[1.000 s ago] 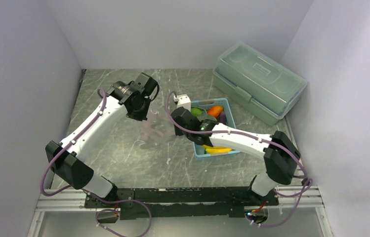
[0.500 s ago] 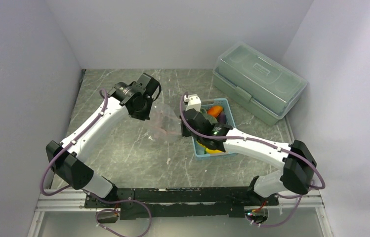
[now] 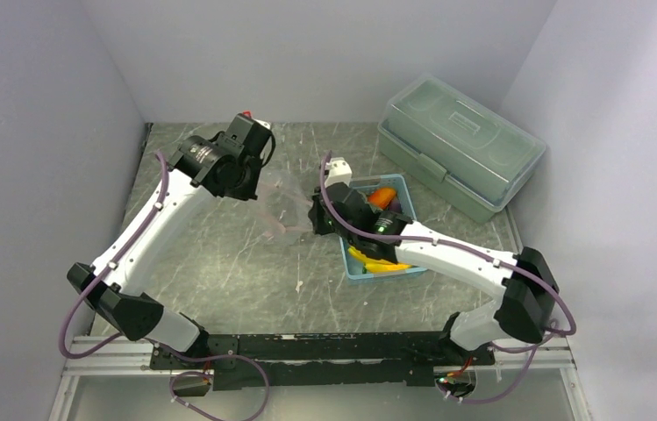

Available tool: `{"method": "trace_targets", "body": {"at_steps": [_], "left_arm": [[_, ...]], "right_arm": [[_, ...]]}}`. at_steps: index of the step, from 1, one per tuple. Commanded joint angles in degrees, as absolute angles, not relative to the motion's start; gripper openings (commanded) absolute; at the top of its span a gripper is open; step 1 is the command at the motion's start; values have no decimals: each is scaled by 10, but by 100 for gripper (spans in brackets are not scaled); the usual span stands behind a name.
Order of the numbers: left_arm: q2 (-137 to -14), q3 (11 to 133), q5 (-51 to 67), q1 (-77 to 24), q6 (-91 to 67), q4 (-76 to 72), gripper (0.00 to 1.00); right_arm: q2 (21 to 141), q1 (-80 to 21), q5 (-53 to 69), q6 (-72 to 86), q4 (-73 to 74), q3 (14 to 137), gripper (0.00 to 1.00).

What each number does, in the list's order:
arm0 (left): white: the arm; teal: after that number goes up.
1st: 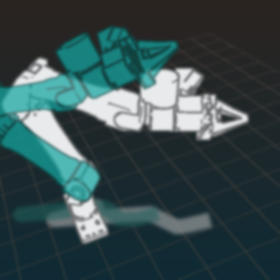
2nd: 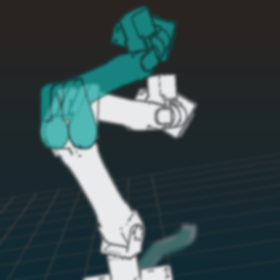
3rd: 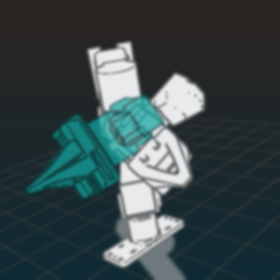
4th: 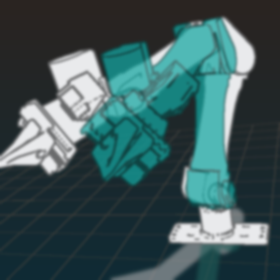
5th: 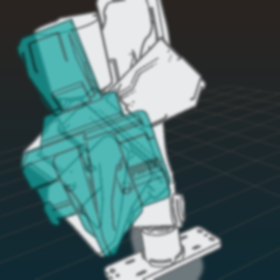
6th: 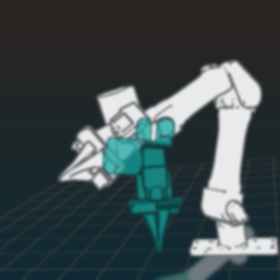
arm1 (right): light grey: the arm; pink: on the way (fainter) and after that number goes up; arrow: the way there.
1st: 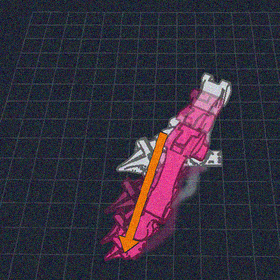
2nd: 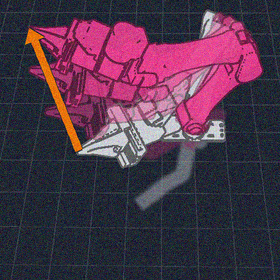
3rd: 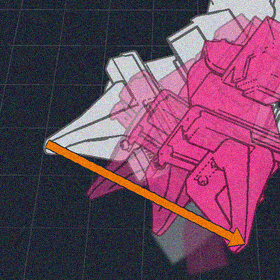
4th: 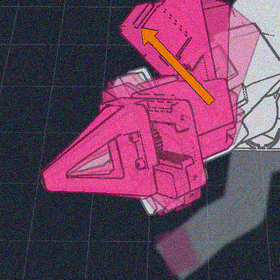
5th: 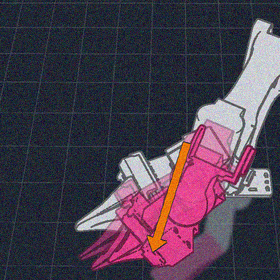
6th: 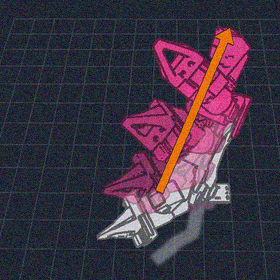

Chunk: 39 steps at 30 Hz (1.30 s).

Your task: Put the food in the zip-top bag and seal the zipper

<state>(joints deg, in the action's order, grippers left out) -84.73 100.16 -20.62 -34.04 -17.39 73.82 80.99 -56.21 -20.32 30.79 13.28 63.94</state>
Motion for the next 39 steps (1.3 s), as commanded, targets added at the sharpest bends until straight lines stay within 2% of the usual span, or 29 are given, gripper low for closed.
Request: {"method": "trace_targets", "body": {"at_steps": [1, 8, 11, 16, 21, 26, 39], "left_arm": [[-826, 1037, -272, -332, -158, 766, 0], [-826, 1007, -302, -335, -160, 759, 1], [-818, 991, -305, -335, -161, 748, 12], [-805, 970, -306, -335, -162, 728, 23], [-791, 926, -292, -335, -172, 700, 28], [-770, 898, -282, -335, -181, 675, 28], [-700, 833, -276, -336, -178, 625, 17]], "right_arm": [[847, -555, -194, 329, 121, 669, 0], [891, -556, -196, 343, 96, 696, 0], [898, -556, -194, 345, 95, 702, 0], [898, -556, -191, 350, 90, 707, 0], [896, -556, -183, 357, 85, 708, 0], [892, -556, -180, 361, 82, 703, 0], [885, -556, -178, 375, 71, 692, 0]]}}
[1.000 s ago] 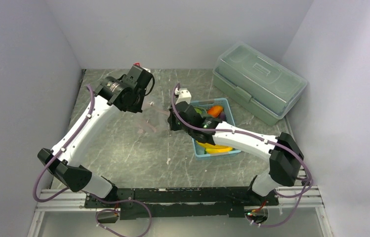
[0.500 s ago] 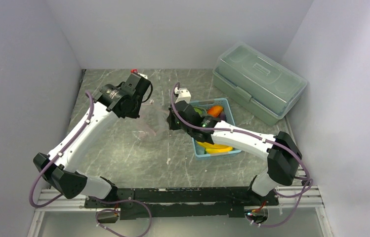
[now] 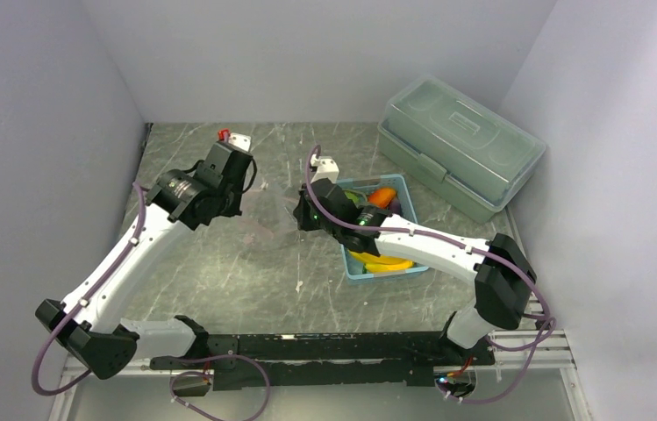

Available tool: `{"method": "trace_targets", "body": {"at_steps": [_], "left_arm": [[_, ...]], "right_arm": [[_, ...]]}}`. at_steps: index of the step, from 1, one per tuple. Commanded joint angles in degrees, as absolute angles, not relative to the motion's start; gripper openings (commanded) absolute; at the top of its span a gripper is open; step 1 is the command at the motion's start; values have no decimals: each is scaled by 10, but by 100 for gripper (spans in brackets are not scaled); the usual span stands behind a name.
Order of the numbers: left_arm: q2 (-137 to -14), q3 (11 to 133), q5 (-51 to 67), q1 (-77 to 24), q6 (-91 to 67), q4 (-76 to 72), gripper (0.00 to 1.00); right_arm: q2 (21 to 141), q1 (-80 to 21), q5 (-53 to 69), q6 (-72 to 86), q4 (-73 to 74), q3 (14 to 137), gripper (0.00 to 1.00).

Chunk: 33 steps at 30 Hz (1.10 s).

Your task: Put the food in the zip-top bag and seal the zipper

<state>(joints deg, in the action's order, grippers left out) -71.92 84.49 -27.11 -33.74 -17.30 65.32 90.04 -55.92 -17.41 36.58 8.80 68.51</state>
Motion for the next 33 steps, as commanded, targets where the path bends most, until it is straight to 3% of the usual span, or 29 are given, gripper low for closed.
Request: {"method": "trace_targets", "body": {"at_steps": [1, 7, 23, 29, 33], "left_arm": [[-699, 831, -275, -335, -178, 623, 16], [-694, 819, -273, -336, -175, 617, 0], [-693, 840, -321, -335, -162, 638, 0], [-702, 831, -299, -336, -157, 622, 0], [-706, 827, -291, -338, -157, 614, 0]], "right_arm": [[884, -556, -178, 376, 71, 692, 0], [887, -556, -176, 383, 66, 690, 0], [882, -542, -170, 394, 58, 661, 0], [878, -543, -162, 384, 64, 680, 25], [873, -543, -160, 373, 72, 694, 34]]}}
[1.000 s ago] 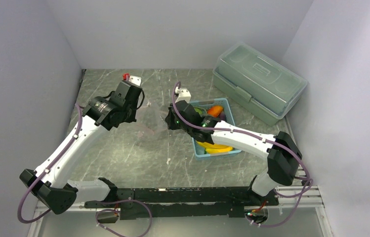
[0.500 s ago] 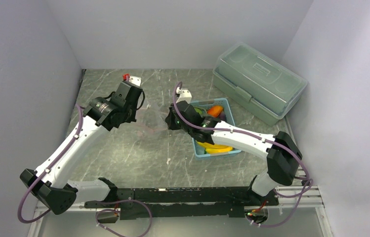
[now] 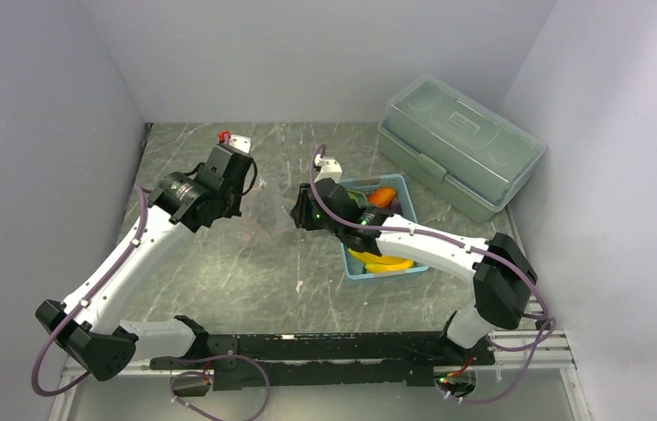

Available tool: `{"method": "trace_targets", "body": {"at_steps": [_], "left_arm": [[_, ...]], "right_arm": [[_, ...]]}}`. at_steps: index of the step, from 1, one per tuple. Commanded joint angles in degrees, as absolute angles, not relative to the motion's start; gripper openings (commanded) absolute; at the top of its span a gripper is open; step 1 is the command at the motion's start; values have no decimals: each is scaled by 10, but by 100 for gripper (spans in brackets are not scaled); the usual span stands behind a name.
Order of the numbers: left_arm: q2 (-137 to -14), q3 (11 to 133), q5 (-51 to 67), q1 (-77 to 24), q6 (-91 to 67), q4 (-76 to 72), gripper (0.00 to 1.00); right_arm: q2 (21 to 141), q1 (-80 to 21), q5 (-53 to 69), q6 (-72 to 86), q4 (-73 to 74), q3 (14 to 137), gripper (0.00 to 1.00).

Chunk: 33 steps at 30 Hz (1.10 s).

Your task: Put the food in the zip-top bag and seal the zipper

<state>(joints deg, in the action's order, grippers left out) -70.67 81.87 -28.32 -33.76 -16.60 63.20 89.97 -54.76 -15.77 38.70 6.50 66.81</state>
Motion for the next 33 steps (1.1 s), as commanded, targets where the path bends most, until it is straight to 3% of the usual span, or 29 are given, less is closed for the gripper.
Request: {"method": "trace_targets", "body": {"at_steps": [1, 7, 24, 33], "left_arm": [[-706, 825, -291, -339, -157, 612, 0], [-715, 824, -291, -346, -157, 611, 0], [-733, 824, -289, -365, -153, 592, 0], [-758, 831, -255, -368, -150, 578, 0]], "right_arm": [[873, -543, -160, 372, 73, 695, 36], [842, -543, -154, 356, 77, 698, 49], [703, -536, -233, 260, 178, 696, 64], [661, -469, -250, 253, 255, 647, 76]]}}
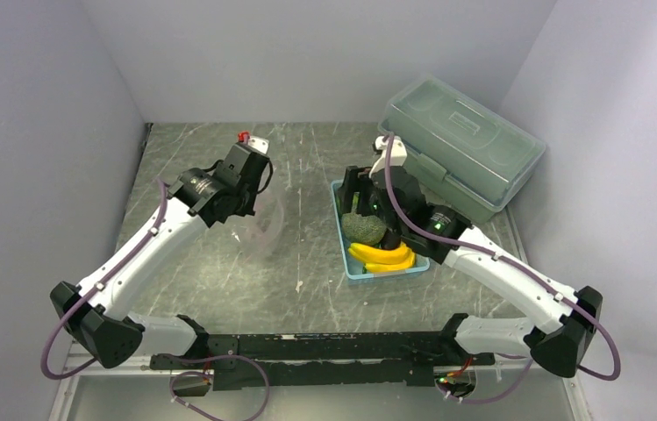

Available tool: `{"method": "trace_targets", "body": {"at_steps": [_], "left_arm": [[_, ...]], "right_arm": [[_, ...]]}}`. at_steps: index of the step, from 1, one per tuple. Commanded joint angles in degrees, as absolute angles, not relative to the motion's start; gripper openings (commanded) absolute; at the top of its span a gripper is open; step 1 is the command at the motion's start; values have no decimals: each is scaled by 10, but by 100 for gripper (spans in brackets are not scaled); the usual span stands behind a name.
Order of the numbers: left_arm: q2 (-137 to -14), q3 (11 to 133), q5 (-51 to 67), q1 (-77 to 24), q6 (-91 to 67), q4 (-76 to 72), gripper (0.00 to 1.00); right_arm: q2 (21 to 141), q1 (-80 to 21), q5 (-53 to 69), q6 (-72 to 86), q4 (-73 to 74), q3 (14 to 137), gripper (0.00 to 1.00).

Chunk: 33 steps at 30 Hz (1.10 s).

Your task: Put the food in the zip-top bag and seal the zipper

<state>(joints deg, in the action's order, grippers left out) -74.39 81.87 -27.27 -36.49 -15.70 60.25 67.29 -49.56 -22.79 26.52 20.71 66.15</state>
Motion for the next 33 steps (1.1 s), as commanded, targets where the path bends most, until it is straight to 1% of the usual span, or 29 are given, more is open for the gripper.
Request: {"method": "trace_targets", "body": {"at_steps": [1, 4, 8, 18, 30, 33], "left_arm": [[-763, 833, -252, -369, -151, 577, 0], [-780, 840, -253, -369, -152, 578, 0], [-795, 843, -263, -369, -158, 581, 0], [-764, 787, -263, -369, -160, 534, 0], [-730, 744, -250, -368, -155, 514, 0], [-727, 741, -244, -369, -154, 514, 0]], "right_arm": [[662, -463, -255, 257, 265, 645, 77], [661, -448, -270, 261, 280, 632, 84], [660, -426, -267, 268, 273, 607, 87], [709, -346, -185, 291, 237, 583, 90], [793, -326, -140, 314, 234, 604, 92], [806, -326, -129, 316, 235, 604, 96]]}}
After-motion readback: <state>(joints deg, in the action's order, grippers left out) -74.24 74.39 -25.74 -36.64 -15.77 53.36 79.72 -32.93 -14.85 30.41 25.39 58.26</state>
